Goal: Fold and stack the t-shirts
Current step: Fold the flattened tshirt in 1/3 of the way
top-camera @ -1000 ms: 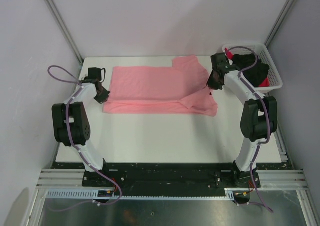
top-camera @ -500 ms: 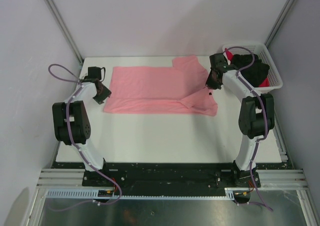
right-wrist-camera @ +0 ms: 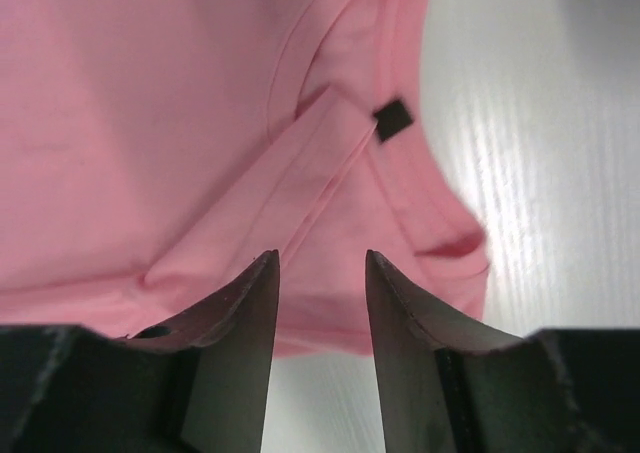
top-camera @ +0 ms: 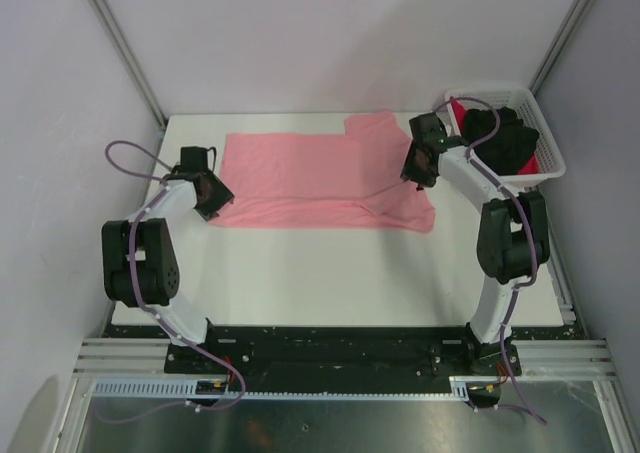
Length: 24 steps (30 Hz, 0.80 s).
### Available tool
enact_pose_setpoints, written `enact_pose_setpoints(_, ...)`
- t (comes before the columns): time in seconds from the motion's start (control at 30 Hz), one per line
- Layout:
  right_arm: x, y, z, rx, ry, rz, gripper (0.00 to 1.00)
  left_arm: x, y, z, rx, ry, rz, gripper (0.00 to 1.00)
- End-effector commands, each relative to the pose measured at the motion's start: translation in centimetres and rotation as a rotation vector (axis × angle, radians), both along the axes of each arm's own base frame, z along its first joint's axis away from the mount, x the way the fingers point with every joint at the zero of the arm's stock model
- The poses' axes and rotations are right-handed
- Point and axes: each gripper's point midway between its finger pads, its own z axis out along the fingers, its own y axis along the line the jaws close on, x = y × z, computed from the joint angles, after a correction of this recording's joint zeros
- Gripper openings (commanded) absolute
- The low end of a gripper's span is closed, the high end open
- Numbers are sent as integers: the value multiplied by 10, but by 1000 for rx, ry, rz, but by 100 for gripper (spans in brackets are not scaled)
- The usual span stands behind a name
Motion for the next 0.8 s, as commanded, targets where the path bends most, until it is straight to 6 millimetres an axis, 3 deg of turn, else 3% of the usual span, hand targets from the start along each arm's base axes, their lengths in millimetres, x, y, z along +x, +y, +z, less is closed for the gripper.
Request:
enact_pose_setpoints(0.0,-22,29,10,68,-31,40,43,0,-26,9,-70,-52,-57,54)
enact_pose_setpoints(0.1,-32,41,-8,86,5,55,42,-3,-34,4,-95,-40,-79,51)
enact_pose_setpoints(0.27,-29,56,-31,109,26,75,41,-7,-37,-7,-106,-15,-88,50)
enact_pose_setpoints(0.53,-26,59,-61,125,76,63,41,-9,-37,-11,-105,-3,-92,50)
enact_pose_setpoints(0.77,-24,62,-74,142,94,55,41,-10,-37,-11,-101,-3,-91,49)
